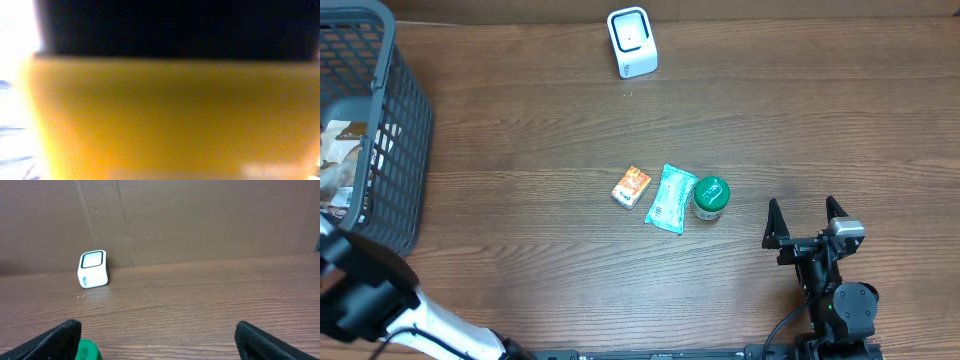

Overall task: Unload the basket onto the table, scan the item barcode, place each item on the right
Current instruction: 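Carry the yellow stick to the table and release it near the orange packet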

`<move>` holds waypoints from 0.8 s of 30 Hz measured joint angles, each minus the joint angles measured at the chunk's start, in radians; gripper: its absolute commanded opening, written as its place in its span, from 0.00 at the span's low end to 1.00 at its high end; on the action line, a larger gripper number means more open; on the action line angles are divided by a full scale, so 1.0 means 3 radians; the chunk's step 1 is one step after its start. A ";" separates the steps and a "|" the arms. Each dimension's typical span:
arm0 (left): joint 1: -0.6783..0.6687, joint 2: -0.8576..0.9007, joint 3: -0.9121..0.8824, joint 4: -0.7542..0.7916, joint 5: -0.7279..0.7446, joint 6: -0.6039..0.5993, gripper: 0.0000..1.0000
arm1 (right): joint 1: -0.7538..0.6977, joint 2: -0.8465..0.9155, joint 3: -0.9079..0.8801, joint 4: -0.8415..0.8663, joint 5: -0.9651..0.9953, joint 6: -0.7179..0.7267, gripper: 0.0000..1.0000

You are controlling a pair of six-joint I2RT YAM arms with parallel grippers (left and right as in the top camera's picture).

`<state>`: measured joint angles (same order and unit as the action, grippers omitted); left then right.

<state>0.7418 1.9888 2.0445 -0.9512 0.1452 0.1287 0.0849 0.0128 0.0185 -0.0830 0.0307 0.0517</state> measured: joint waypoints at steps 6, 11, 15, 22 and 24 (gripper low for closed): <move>-0.0071 -0.0206 0.0032 -0.0174 -0.0172 0.0015 0.04 | 0.0000 0.0000 0.0000 -0.0001 -0.0003 0.0000 1.00; -0.0079 -0.0146 -0.0025 -0.0234 -0.0142 0.0001 0.04 | 0.0000 0.0000 0.0000 -0.0001 -0.0003 0.0000 1.00; -0.0137 -0.0179 -0.0025 -0.0231 -0.0134 -0.0088 0.04 | 0.0001 0.0000 0.0000 -0.0003 -0.0001 0.0000 1.00; -0.0420 -0.0591 -0.0025 -0.0256 -0.0134 -0.0352 0.04 | 0.0000 0.0000 0.0000 -0.0001 -0.0001 0.0000 1.00; -0.0552 -0.0821 -0.0024 -0.0303 -0.0132 -0.0441 0.04 | 0.0000 0.0000 0.0000 -0.0001 -0.0001 0.0000 1.00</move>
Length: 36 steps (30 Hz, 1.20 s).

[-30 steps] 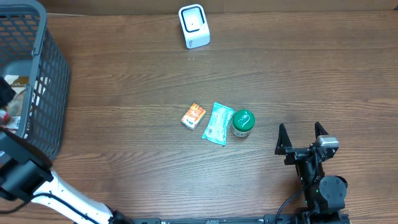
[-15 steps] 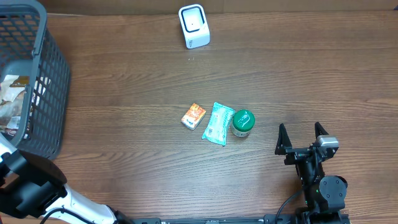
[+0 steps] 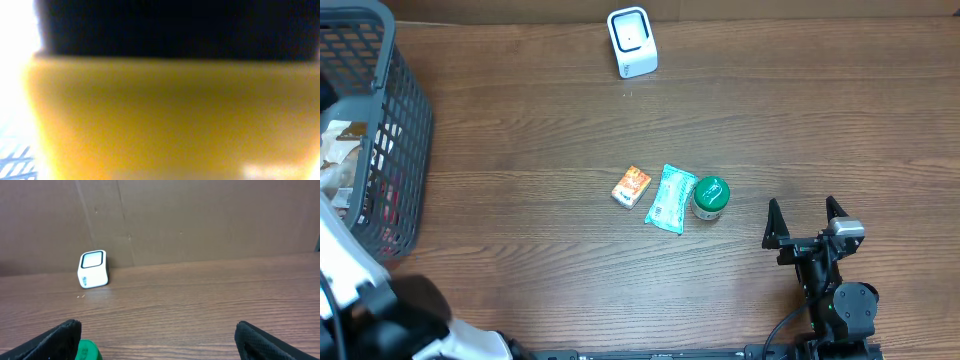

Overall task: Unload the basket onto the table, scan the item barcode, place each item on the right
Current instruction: 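Carry the yellow stick to the table and release it near the orange packet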

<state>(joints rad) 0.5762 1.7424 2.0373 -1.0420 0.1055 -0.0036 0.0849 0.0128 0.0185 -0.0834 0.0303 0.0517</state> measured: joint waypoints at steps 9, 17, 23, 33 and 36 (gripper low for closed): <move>-0.0684 -0.0824 0.0038 -0.0512 0.0041 -0.0403 0.04 | 0.0000 0.0000 0.0000 0.0001 0.0000 0.0000 1.00; -0.1713 -0.0857 0.0011 -0.1053 0.0070 -0.0493 0.04 | 0.0000 0.0000 0.0000 0.0000 0.0000 0.0000 1.00; -0.2500 -0.0704 -0.0362 -0.1062 -0.0028 -0.0519 0.04 | 0.0000 0.0000 0.0000 -0.0001 0.0000 0.0001 1.00; -0.3310 -0.0051 -0.1433 -0.0381 -0.0092 -0.0793 0.04 | 0.0000 0.0000 0.0000 0.0000 -0.0001 0.0001 1.00; -0.3400 0.0134 -0.1633 -0.0179 -0.0092 -0.0933 0.04 | 0.0000 0.0000 0.0000 -0.0001 -0.0001 0.0001 1.00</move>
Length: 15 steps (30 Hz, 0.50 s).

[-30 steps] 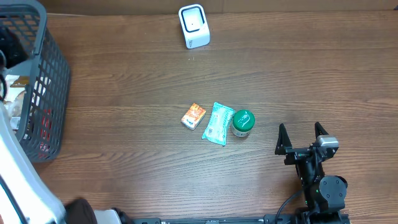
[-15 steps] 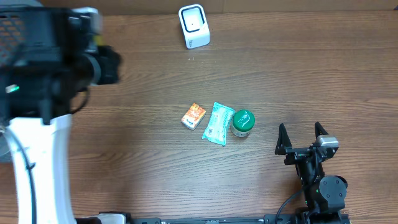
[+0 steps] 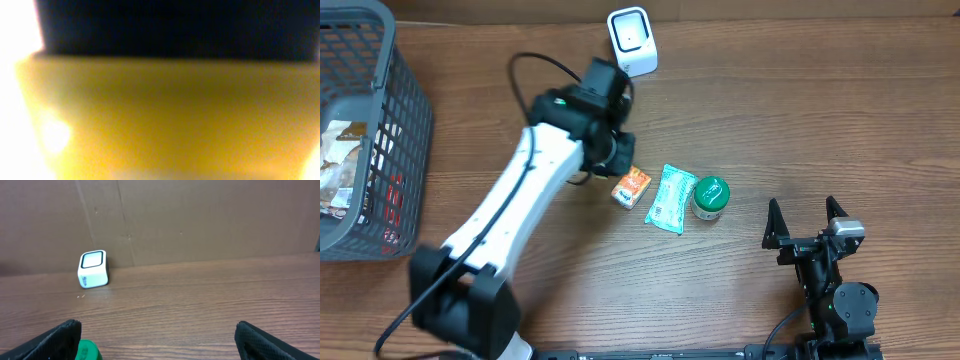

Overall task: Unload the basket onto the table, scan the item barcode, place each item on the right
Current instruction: 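Carry the yellow stick to the table and release it near the orange packet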

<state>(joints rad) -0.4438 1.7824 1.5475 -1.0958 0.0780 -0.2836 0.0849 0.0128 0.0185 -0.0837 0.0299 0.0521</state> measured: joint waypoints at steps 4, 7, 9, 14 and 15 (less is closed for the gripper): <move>-0.0043 0.0205 -0.0079 0.0131 0.0000 -0.0109 0.13 | 0.0000 0.0000 0.0000 0.0001 0.0001 -0.0001 1.00; -0.0043 0.0306 -0.0080 0.0173 0.0000 -0.0149 0.32 | 0.0000 0.0000 0.0000 0.0001 0.0001 0.0000 1.00; -0.0043 0.0331 -0.0080 0.0179 -0.0001 -0.0183 0.56 | 0.0000 0.0000 0.0000 0.0000 0.0001 -0.0001 1.00; -0.0043 0.0332 -0.0075 0.0163 0.0000 -0.0205 0.73 | 0.0000 0.0000 0.0000 0.0001 0.0000 -0.0001 1.00; -0.0043 0.0332 -0.0065 0.0137 0.0000 -0.0205 0.73 | 0.0000 0.0000 0.0000 0.0000 0.0001 0.0000 1.00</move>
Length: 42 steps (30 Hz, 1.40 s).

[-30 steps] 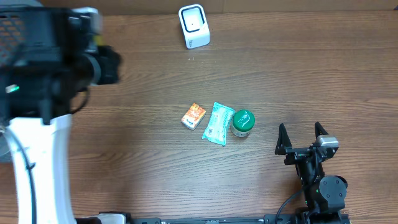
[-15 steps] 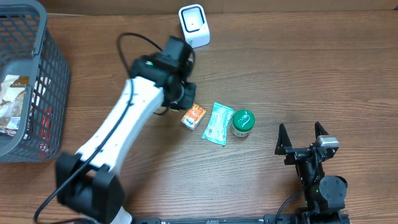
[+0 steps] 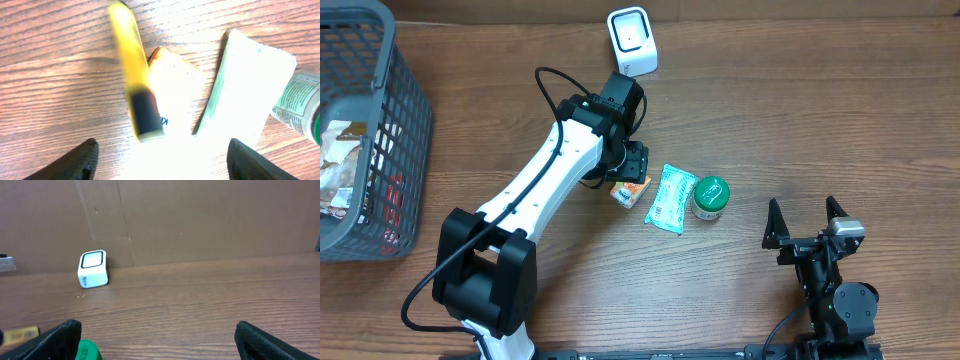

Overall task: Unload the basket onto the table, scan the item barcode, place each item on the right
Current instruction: 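Carry the yellow stick to the table and release it near the orange packet, then move the left gripper back into the grey basket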

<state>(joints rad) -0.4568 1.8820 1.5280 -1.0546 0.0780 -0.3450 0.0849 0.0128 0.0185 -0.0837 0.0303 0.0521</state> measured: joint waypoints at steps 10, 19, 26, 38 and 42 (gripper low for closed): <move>0.0064 0.0005 0.1146 -0.0753 -0.0085 0.0065 0.74 | 0.0001 0.0000 0.0000 0.0004 0.0000 -0.0001 1.00; 0.0851 0.0005 0.2661 -0.1339 -0.0809 0.0148 0.85 | 0.0000 0.0000 0.0000 0.0000 0.0000 0.0000 1.00; 0.1792 0.0005 0.3220 -0.1307 -0.1310 0.0318 1.00 | 0.0000 0.0000 0.0000 0.0001 -0.0001 0.0000 1.00; 0.3168 0.0022 0.2986 -0.1236 -0.1300 0.0903 0.49 | 0.0000 0.0000 0.0000 0.0001 0.0000 -0.0001 1.00; 0.3424 0.0141 0.2674 -0.1227 -0.1099 0.1144 0.40 | 0.0000 0.0000 0.0000 0.0001 0.0000 -0.0001 1.00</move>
<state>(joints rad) 0.5705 1.9244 2.3302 -1.4227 -0.2516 -0.0017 0.0849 0.0128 0.0185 -0.0834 0.0303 0.0517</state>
